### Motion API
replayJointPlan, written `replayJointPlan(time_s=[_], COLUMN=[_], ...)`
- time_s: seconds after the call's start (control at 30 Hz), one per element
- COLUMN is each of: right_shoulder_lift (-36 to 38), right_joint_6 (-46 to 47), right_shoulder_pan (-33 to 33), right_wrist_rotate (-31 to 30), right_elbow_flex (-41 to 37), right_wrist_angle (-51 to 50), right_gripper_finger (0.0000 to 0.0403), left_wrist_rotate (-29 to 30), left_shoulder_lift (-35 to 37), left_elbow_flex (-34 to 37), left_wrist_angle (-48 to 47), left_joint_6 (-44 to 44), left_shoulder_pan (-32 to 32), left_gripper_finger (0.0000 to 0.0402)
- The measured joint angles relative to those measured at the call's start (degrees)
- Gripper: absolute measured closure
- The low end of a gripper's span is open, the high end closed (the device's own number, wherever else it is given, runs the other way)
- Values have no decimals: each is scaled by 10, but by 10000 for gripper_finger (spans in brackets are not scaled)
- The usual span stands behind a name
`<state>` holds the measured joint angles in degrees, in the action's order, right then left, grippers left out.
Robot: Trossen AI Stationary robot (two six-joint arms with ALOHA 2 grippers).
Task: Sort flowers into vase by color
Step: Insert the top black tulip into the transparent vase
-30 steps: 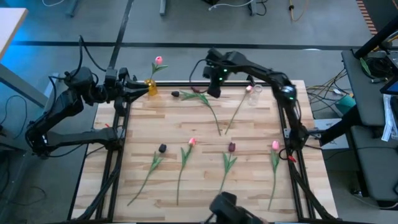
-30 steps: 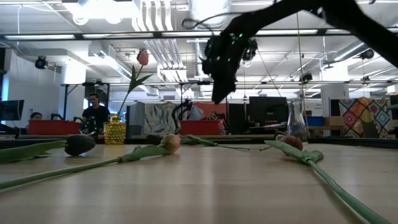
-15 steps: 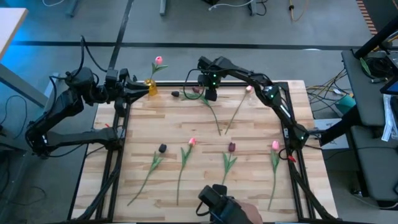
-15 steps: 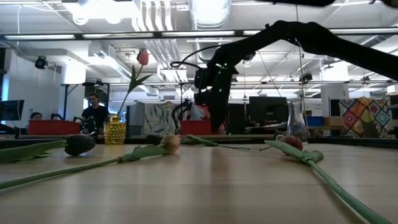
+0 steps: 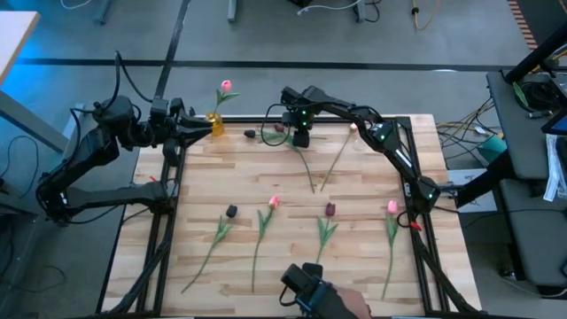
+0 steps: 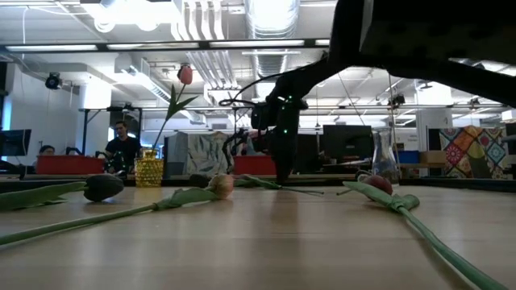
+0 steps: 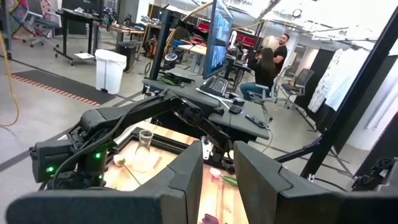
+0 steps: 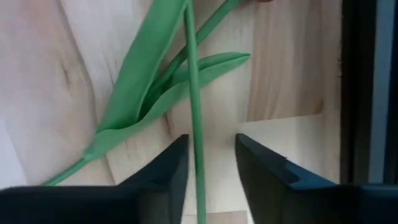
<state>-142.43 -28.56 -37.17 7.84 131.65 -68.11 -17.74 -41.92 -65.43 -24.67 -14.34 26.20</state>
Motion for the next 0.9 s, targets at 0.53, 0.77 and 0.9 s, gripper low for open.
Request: replayJointPlan(time_s=[0.53,0.77,0.9], right_shoulder_lift=[135,269,370], right_joint_6=[64,109,131], right_shoulder_pan=[-25,-43,-45], right_wrist_rotate=[30,31,27], right_elbow_flex=[-7,-65,-139], right_wrist_angle=[16,88,151], right_gripper_finger=[390,390,390], left_wrist_rotate=[-2,-5,-5], left_shoulder_lift=[1,5,8], left_elbow_flex=[0,0,0], left_wrist_angle=[0,1,1], left_joint_6=[-4,-2,-2], left_shoulder_pan=[0,0,0], left_gripper_finger=[325,325,325])
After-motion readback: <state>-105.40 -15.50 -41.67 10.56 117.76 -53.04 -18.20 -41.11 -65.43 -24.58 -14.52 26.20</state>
